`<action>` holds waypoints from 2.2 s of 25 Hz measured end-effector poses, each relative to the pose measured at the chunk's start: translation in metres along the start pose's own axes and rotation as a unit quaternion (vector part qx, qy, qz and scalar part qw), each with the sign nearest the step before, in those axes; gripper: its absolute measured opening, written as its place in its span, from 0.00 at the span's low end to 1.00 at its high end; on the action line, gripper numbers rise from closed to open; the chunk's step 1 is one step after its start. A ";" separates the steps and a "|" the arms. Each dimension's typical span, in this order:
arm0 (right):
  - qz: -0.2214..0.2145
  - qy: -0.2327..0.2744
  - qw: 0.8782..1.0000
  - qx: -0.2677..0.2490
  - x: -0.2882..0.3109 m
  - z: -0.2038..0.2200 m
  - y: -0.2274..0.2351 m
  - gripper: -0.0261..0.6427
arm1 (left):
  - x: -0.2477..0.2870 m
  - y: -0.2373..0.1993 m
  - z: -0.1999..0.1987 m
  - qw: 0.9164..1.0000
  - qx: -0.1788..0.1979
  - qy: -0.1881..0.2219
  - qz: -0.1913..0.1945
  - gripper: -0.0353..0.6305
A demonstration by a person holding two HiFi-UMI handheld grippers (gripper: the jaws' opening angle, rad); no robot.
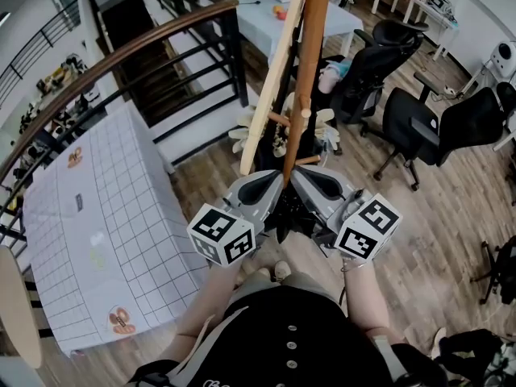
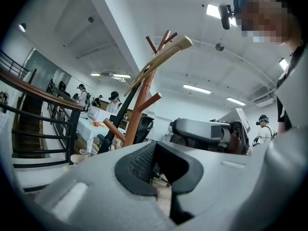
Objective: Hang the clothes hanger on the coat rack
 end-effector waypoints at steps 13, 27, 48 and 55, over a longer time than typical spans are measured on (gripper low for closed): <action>-0.005 -0.008 1.000 0.011 0.005 0.008 0.001 0.04 | -0.006 -0.001 0.004 1.000 -0.006 -0.008 -0.005 0.05; 0.008 -0.020 1.000 0.006 0.004 0.013 0.009 0.04 | -0.003 -0.001 0.010 1.000 -0.010 -0.018 -0.011 0.05; 0.005 -0.034 0.999 -0.005 0.009 0.016 0.010 0.04 | -0.003 -0.001 0.005 1.000 -0.006 -0.012 -0.013 0.05; 0.004 -0.034 0.999 -0.005 0.009 0.016 0.009 0.04 | -0.003 0.000 0.005 1.000 -0.007 -0.013 -0.013 0.05</action>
Point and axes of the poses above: the fingertips, and each gripper's own axes: x forward along the fingers, y to its right, z out of its underside, the point moved 5 cm from there along -x, backward along the fingers, and after that the axes turned 4 degrees about x, right-handed, at the moved point
